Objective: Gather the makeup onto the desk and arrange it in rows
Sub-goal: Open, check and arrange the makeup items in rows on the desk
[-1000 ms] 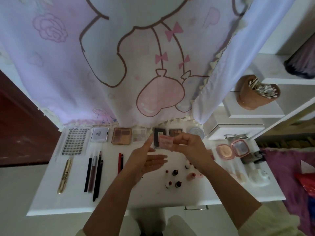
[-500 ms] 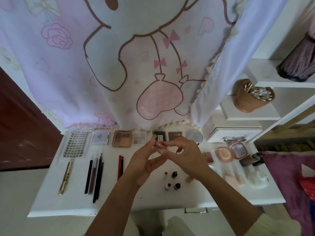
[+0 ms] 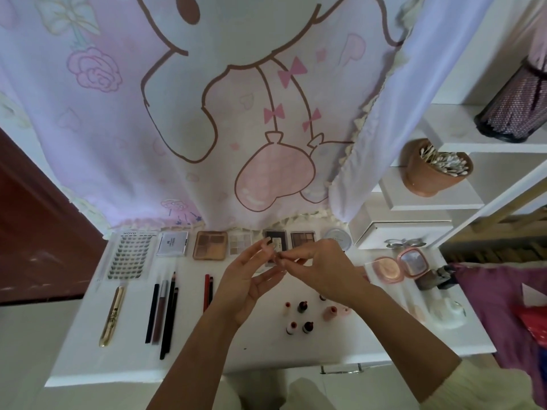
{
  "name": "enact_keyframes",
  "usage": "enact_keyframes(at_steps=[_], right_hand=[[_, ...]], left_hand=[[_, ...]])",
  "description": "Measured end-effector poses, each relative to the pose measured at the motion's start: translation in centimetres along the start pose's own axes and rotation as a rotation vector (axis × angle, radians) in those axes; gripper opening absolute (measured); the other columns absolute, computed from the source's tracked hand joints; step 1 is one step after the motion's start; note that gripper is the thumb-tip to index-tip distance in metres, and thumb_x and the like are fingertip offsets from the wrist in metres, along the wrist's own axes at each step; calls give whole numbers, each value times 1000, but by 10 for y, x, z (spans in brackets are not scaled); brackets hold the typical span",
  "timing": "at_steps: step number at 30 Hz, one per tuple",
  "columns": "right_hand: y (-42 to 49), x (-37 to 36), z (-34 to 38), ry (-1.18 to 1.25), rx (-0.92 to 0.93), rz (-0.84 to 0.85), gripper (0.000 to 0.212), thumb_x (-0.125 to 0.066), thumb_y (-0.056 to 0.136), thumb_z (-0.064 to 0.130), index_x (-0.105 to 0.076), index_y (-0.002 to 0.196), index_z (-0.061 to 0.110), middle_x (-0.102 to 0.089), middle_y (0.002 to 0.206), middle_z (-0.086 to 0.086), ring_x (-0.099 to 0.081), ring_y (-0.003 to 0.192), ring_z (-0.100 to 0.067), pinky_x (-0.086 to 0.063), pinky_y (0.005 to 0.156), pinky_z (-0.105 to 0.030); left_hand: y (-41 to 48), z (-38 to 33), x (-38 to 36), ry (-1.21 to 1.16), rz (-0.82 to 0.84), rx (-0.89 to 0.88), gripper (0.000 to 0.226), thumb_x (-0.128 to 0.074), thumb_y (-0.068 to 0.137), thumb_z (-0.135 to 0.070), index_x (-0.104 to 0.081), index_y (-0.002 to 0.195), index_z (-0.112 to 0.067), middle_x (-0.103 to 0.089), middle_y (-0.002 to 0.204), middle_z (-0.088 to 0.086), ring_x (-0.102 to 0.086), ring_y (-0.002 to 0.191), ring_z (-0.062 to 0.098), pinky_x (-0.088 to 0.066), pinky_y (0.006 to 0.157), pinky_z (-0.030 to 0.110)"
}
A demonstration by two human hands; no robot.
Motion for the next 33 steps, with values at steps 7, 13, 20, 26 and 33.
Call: enact_keyframes(at_steps=[7, 13, 20, 26, 33], right_hand=[[1, -6, 4, -48, 55, -16, 17, -67, 87, 25, -77, 101, 22, -75, 82, -3, -69, 76, -21, -56, 75, -39], [1, -14, 0, -94, 70, -3, 17, -68, 81, 15, -76, 95, 12, -74, 85, -7, -69, 80, -25, -55, 78, -36], [1, -15, 4, -66, 75, -33, 20, -70, 80, 13, -77, 98, 16, -76, 85, 0, -69, 82, -16, -52, 81, -13], [5, -11, 2, 45, 32, 39, 25, -72, 82, 13, -76, 105, 20, -76, 91, 3, -70, 86, -9, -54, 83, -15], [10, -4, -4, 130, -34, 69, 12, -73, 86, 21, -78, 92, 13, -75, 83, -5, -71, 80, -18, -58, 82, -31]], left_hand=[[6, 4, 1, -99, -24, 14, 43, -64, 83, -26, -59, 124, -13, -69, 106, 11, -67, 102, 24, -59, 75, 32], [9, 5, 3, -149, -3, 38, 41, -65, 81, -18, -62, 122, -17, -68, 101, 10, -65, 103, 25, -60, 76, 36], [8, 6, 4, -168, 2, 49, 35, -64, 82, -18, -66, 117, -19, -70, 100, 9, -66, 101, 23, -60, 70, 33], [7, 10, 4, -223, 1, 106, 35, -66, 79, -19, -67, 113, -19, -68, 108, 15, -66, 101, 23, -60, 77, 36], [7, 11, 4, -248, 10, 151, 39, -65, 81, -16, -64, 120, -16, -65, 119, 21, -66, 104, 26, -55, 88, 43]])
Point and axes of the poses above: each hand's wrist, its own y-axis towards the middle knuckle, its own x-axis out of the back of the hand, z = x × y, the point moved 4 cm from there along y, towards the middle knuckle
